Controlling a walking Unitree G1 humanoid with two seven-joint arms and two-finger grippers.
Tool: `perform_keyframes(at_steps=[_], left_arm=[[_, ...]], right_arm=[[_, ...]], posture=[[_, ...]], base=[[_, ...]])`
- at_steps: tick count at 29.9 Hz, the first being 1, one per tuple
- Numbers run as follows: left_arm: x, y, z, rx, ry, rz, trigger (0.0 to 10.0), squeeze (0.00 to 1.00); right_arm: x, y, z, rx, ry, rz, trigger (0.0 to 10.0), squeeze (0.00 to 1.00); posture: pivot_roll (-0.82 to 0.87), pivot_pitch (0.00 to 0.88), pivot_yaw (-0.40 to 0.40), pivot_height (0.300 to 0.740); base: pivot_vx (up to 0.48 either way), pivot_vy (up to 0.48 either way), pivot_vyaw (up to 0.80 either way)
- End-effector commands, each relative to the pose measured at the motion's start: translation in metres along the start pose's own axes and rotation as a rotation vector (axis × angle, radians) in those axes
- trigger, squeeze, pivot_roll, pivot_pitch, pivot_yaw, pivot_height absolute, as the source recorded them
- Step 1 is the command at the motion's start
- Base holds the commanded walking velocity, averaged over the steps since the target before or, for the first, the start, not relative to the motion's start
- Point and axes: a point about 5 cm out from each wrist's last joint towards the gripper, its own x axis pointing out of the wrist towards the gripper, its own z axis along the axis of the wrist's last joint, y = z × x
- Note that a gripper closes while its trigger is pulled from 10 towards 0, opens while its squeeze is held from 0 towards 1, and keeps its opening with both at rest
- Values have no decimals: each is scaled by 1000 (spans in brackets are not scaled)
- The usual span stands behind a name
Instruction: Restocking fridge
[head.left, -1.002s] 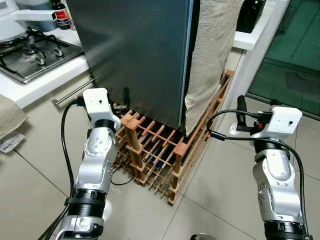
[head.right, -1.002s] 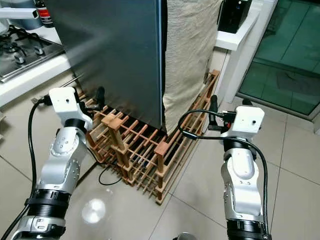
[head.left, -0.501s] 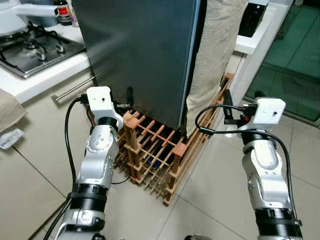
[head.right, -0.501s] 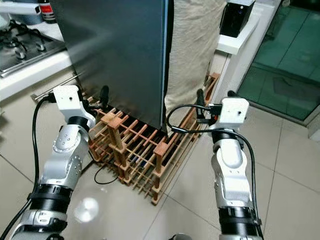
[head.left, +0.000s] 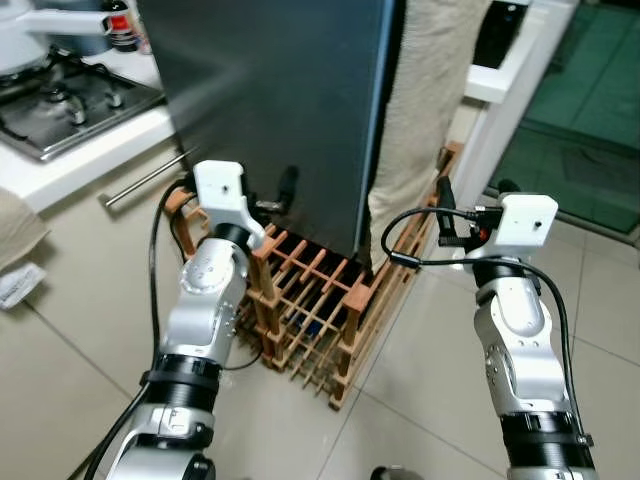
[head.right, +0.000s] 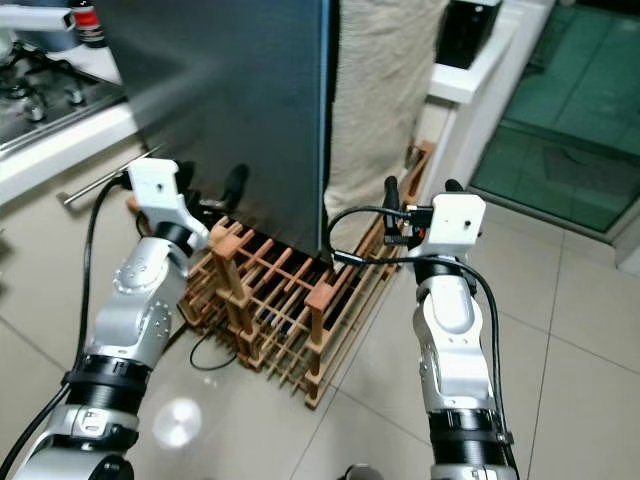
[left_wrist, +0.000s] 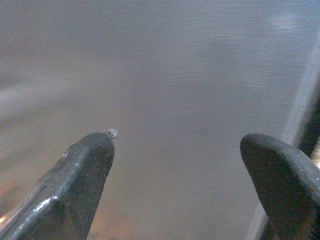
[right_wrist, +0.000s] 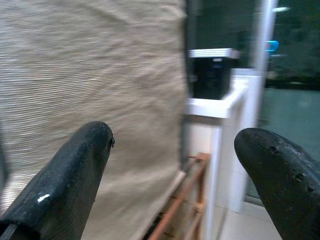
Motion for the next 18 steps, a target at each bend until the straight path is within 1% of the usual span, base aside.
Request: perform_keyframes(at_steps=[1,3,6,8,12,14,18], left_arm=[[3,0,6,12,2,-14,10000,0],[4,0,5,15,8,-7,10000,0],[4,-2,4,-16,11,-3,10000,0],[3,-2,2,-45,14,17,10000,0],[3,-2,1,-66,15,27,10000,0],[2,-5,1,-72,9,28,10000,0],[1,-4,0,-62,5,38,10000,0]], right_arm=[[-2,0,0,6,-5,-20,10000,0],[-2,1,0,-2,-5,-15,10000,0],[0,-1,1,-9,-8,-16,10000,0],[4,-3,4,-34,-23,-4,10000,0],[6,-4,7,-39,-28,2,10000,0],[8,-4,8,-42,-22,16,10000,0],[8,-3,8,-47,-19,34,10000,0]], posture=[[-100,0,63,740],[-101,0,61,740],[-104,0,46,740],[-102,0,29,740],[-100,0,15,740],[-103,0,0,740],[-104,0,-5,740]], base=[[0,0,-781],[0,0,-781],[0,0,-777],[0,0,0],[0,0,0],[0,0,-684],[0,0,-791]])
